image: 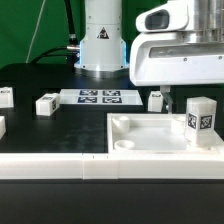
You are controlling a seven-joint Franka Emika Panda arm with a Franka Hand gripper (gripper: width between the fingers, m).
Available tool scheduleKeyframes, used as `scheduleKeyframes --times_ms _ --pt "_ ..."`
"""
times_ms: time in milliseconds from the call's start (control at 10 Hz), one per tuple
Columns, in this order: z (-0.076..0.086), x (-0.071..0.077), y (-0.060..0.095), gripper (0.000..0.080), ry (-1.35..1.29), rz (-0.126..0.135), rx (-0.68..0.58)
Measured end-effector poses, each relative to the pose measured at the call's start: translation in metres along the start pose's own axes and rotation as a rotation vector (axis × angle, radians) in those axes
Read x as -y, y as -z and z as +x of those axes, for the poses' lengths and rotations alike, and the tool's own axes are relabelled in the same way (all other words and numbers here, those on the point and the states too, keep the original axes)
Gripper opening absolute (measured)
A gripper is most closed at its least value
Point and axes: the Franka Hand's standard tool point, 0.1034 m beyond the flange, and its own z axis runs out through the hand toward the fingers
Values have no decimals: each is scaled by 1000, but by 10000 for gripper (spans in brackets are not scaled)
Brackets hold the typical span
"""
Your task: Assemble one leg
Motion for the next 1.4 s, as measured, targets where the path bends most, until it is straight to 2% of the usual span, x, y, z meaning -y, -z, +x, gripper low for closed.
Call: scheduleKeyframes --times_ms 300,500,600,700,800,900,1100,1400 --pt "-2 -2 -2 648 249 -5 18" --pt "-2 -2 -3 648 260 -4 18" --pt "-2 -2 -3 562 261 -4 18" --pt "-2 -2 -3 562 261 -4 18" --pt "-2 -2 -3 384 261 -4 18" --pt "-2 -2 -3 289 256 -4 18" --pt "-2 -2 -3 291 221 -4 15" --pt "-6 -1 -3 291 -258 -4 -24"
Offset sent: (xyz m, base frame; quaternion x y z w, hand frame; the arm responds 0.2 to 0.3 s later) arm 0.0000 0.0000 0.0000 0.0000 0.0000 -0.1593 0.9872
